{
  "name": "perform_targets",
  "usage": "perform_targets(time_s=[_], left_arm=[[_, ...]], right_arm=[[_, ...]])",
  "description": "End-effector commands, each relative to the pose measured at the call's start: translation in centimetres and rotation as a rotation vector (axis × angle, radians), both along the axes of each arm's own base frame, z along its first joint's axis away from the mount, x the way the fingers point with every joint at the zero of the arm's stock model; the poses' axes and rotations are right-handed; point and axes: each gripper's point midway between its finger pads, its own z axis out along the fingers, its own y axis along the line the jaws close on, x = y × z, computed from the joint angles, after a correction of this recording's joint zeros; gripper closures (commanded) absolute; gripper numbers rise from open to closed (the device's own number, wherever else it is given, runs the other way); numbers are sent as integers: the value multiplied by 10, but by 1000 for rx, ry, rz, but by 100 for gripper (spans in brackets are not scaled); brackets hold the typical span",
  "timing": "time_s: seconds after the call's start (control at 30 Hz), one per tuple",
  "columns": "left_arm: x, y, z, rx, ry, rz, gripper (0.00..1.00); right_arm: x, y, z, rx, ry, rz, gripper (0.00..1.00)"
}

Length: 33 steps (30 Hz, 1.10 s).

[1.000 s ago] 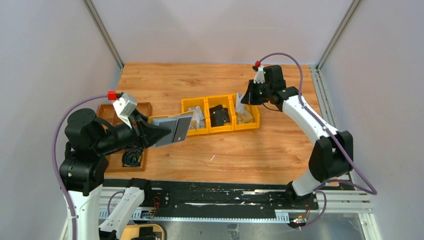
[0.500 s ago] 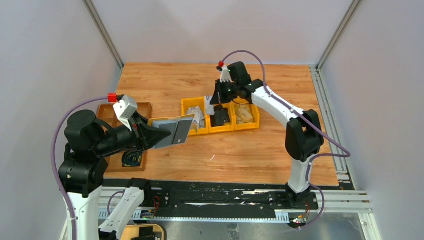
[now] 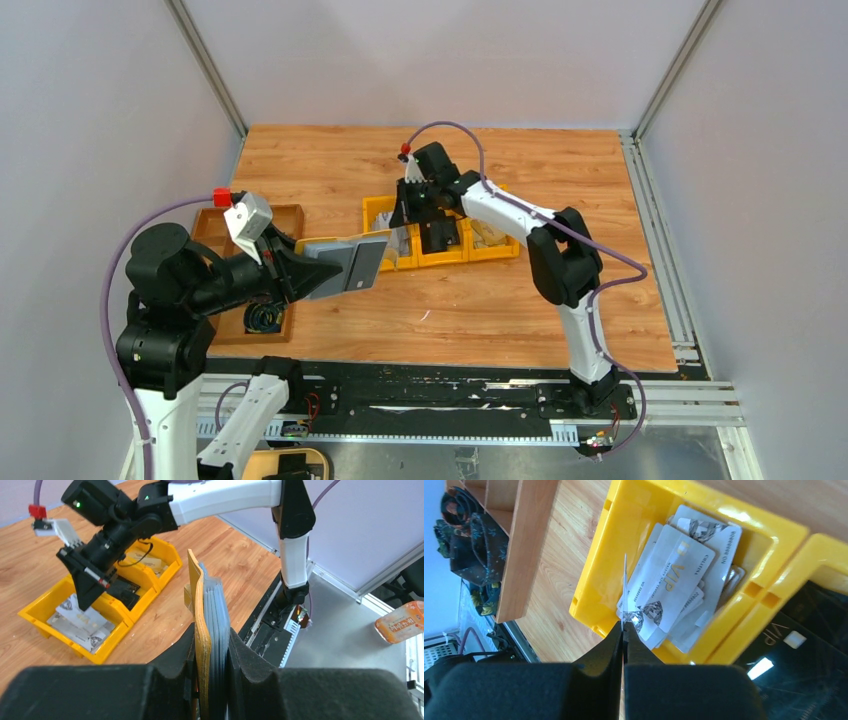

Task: Take the credit cards out of the card holder
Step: Place the credit card in the storage box.

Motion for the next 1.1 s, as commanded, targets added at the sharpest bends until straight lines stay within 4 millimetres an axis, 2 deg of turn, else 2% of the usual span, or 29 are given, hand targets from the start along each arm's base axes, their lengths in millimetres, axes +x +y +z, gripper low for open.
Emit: perform_targets(time_s=[0.0, 0.23, 0.33, 0.43, 0.5, 0.53, 0.67, 0.7, 0.73, 0.9, 0.93, 0.97, 1.07], left_arm=[[-8, -2, 19, -25, -72, -22, 100], [-10, -3, 22, -45, -79, -22, 100], [-11, -2, 23, -51, -83, -15, 100], [-10, -1, 25, -55, -86, 0, 100], [-7, 0, 29, -63, -93, 22, 100], [-5, 1, 31, -68, -99, 37, 100], [4, 6, 43, -108, -134, 104, 100], [7, 8, 46, -121, -147, 128, 100], [11, 11, 49, -134, -158, 158, 100], [30, 24, 68, -216, -213, 289, 100], [33, 26, 70, -229, -215, 312, 100], [37, 28, 71, -241, -211, 332, 100], [43, 28, 70, -265, -184, 340, 100]], right_arm=[[3, 19, -5, -20, -20, -41, 100], [4, 31, -14, -45, -49, -30, 90], [5, 27, -3, -51, -71, -49, 74], [5, 23, 28, -28, -138, -56, 57], [2, 18, 62, 8, -192, -61, 47], [-1, 17, 71, 23, -204, -60, 44], [-33, 7, 138, 196, -279, -17, 28], [-44, 5, 151, 249, -293, 0, 26], [-56, 4, 172, 337, -322, 23, 26], [-113, -23, 205, 574, -331, 67, 24], [-123, -27, 207, 622, -317, 67, 23], [-135, -33, 218, 693, -309, 75, 23], [-160, -37, 231, 843, -270, 100, 23]])
